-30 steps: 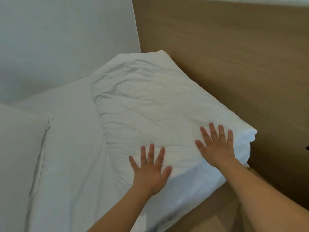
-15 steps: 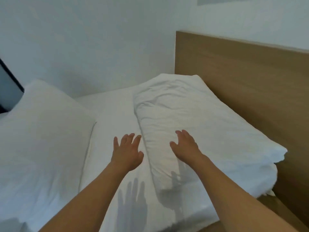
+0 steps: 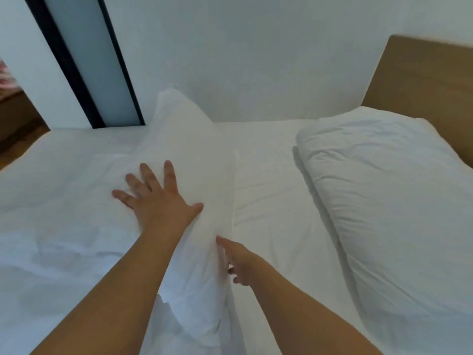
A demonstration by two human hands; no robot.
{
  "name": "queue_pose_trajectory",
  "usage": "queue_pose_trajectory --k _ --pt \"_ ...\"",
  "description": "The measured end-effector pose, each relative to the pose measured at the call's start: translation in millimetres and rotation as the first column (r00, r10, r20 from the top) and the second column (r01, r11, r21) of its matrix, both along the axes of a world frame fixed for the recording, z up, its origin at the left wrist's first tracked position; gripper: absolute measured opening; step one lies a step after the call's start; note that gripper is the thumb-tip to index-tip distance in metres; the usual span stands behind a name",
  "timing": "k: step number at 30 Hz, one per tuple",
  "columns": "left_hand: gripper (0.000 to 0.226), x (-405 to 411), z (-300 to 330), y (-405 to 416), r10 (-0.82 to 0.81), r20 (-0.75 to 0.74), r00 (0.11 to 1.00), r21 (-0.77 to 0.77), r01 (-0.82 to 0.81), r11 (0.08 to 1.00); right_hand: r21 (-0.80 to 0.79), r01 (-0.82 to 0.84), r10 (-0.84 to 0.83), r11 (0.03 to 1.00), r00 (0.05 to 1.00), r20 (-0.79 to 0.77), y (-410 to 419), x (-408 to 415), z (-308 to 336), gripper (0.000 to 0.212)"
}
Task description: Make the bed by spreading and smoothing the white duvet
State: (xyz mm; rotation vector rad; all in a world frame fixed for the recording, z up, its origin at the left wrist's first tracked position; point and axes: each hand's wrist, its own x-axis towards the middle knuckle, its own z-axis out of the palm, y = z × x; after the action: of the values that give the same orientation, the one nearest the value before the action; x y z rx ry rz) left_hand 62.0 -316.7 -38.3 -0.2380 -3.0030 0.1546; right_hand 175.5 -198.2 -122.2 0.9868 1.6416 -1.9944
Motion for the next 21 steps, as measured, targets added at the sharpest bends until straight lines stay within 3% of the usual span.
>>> queue_pose_trajectory --k 2,4,8,10,16,21 --pt "0.133 -12.4 -4.8 -3.2 0.079 0.062 0.995 0.076 -0.083 0.994 -0.138 0.064 -0.06 0.988 0.998 0.037 -17.7 -10.6 -14.8 0.07" --pt "0.124 -17.0 -12.0 -3.4 0.099 0.093 0.991 0.137 -0.111 0.984 -0.277 0.187 -0.185 0.943 0.982 0.034 -28.4 -23.7 -38.4 0.079" --pt "0.032 -9.3 -19.0 12.3 -0.078 -0.01 0.997 0.317 0.077 0.945 -0.264 0.458 -0.459 0.849 0.886 0.06 -35.9 -36.1 -55.8 0.062" --pt "0.017 -0.7 -7.8 30.1 -0.174 -0.06 0.983 0.418 0.183 0.89 -0.265 0.574 -0.587 0.775 0.809 0.034 -23.2 -37.0 -53.8 0.044" --pt "0.017 17.1 57.3 101.6 -0.236 -0.156 0.959 0.636 0.28 0.719 -0.211 0.828 -0.854 0.52 0.508 -0.111 76.4 -21.1 22.6 0.022" --pt "0.026 58.4 102.6 170.4 -0.243 -0.231 0.942 0.798 0.326 0.507 -0.067 0.936 -0.86 0.347 0.289 -0.421 187.7 31.4 117.5 0.027"
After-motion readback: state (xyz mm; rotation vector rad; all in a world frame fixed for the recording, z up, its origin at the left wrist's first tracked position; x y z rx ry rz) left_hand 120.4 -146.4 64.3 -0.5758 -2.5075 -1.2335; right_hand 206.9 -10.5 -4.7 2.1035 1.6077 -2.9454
